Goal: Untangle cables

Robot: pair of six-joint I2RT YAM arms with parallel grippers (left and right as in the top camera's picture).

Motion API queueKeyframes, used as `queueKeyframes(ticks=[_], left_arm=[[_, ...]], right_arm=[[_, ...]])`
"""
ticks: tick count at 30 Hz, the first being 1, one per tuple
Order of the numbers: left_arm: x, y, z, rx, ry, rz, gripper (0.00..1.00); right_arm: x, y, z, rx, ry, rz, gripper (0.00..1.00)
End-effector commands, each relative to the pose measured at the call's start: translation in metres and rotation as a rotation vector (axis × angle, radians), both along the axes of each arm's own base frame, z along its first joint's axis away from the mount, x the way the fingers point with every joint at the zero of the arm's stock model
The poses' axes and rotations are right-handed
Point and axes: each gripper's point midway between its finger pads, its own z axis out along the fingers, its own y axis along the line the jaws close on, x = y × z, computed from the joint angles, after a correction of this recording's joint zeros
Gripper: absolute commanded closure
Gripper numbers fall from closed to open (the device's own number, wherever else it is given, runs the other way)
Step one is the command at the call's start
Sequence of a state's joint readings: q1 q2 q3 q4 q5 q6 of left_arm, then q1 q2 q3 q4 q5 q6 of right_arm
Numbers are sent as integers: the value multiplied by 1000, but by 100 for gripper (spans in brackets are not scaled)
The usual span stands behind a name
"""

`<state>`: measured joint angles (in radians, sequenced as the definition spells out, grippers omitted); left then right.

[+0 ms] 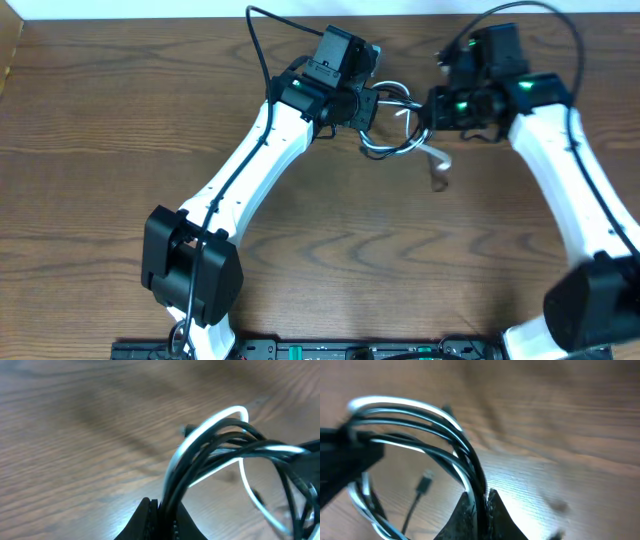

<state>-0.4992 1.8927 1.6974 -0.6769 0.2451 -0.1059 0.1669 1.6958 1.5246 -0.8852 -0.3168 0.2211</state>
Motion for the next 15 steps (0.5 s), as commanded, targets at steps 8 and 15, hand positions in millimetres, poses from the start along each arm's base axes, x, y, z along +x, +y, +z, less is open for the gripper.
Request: queueKeyframes(ticks=[8, 15], left_arm=[[27, 55, 1, 67, -14, 171, 93], [23, 41, 5, -3, 4, 122, 92]], right_arm=[[4, -90, 2, -149, 3, -267, 99], [2, -31, 17, 6, -89, 75, 70]])
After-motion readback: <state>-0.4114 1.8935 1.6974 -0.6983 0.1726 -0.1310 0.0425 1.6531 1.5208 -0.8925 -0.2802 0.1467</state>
